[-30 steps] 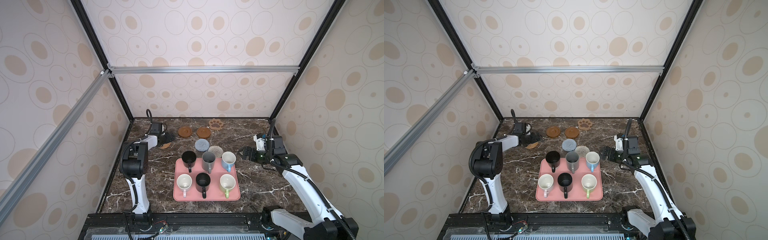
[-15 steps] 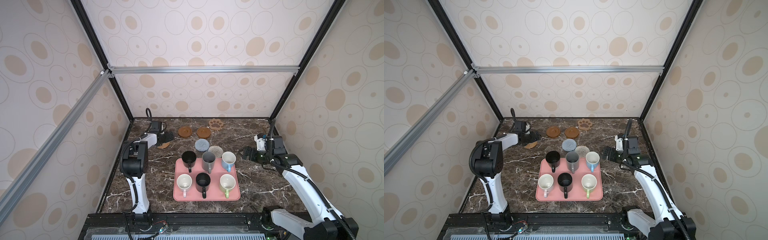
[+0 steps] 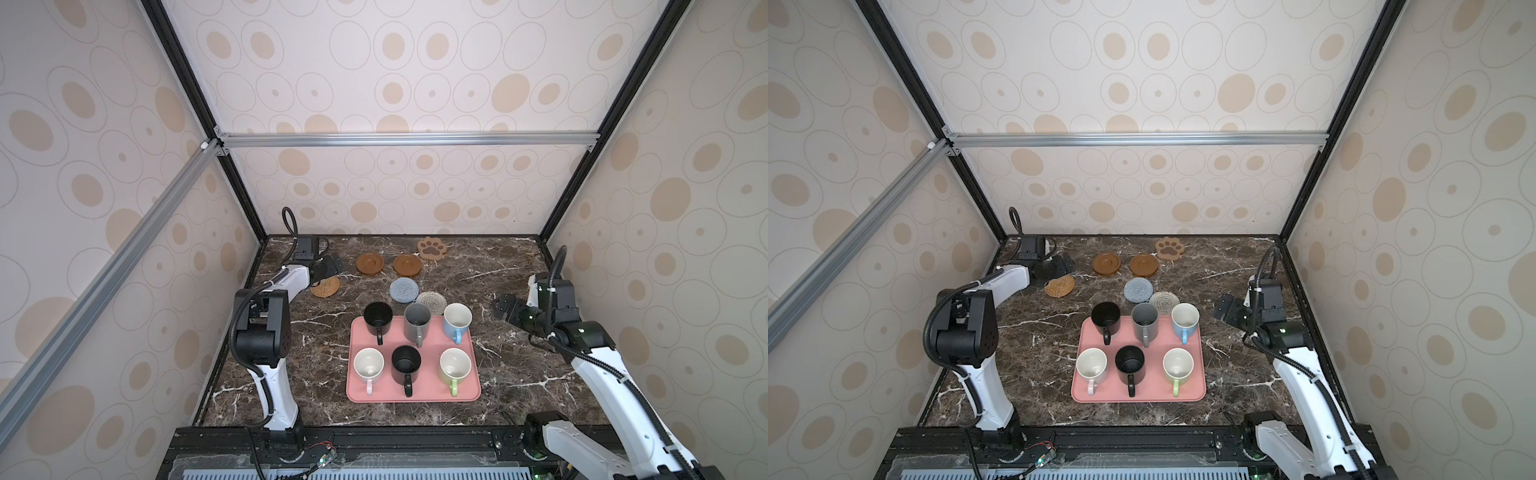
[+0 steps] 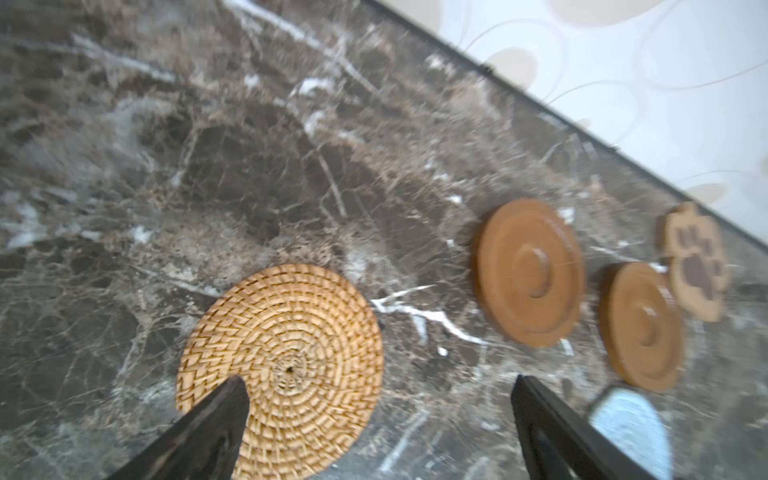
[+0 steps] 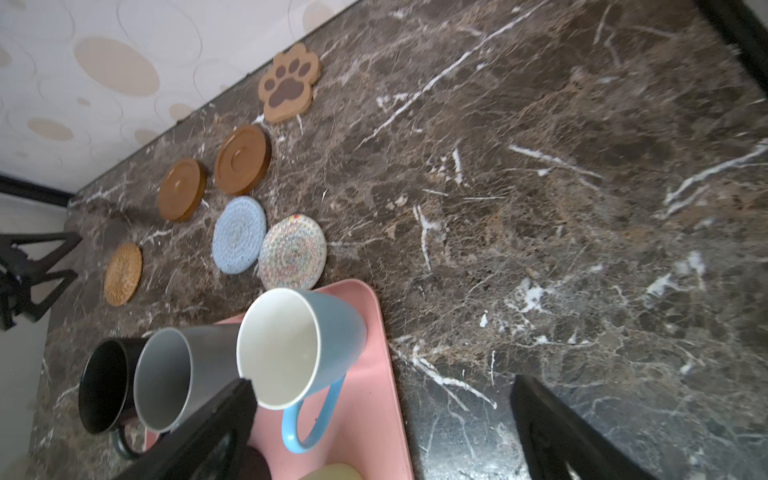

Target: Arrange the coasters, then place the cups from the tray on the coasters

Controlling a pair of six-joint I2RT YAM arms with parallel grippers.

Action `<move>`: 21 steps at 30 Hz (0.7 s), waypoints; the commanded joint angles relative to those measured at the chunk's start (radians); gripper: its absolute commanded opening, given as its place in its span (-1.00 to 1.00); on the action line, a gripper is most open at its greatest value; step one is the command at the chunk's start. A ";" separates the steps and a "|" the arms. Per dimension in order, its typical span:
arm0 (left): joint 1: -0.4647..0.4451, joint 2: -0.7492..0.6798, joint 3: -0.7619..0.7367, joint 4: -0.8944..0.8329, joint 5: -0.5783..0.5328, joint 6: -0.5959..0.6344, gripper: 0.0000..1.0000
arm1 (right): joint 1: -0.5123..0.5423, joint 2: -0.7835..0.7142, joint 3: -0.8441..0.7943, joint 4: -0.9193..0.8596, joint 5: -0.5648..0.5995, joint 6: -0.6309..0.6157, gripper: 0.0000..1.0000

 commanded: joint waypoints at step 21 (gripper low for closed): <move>-0.161 0.132 0.165 0.048 0.121 -0.068 1.00 | 0.007 0.182 0.068 0.030 -0.220 0.007 1.00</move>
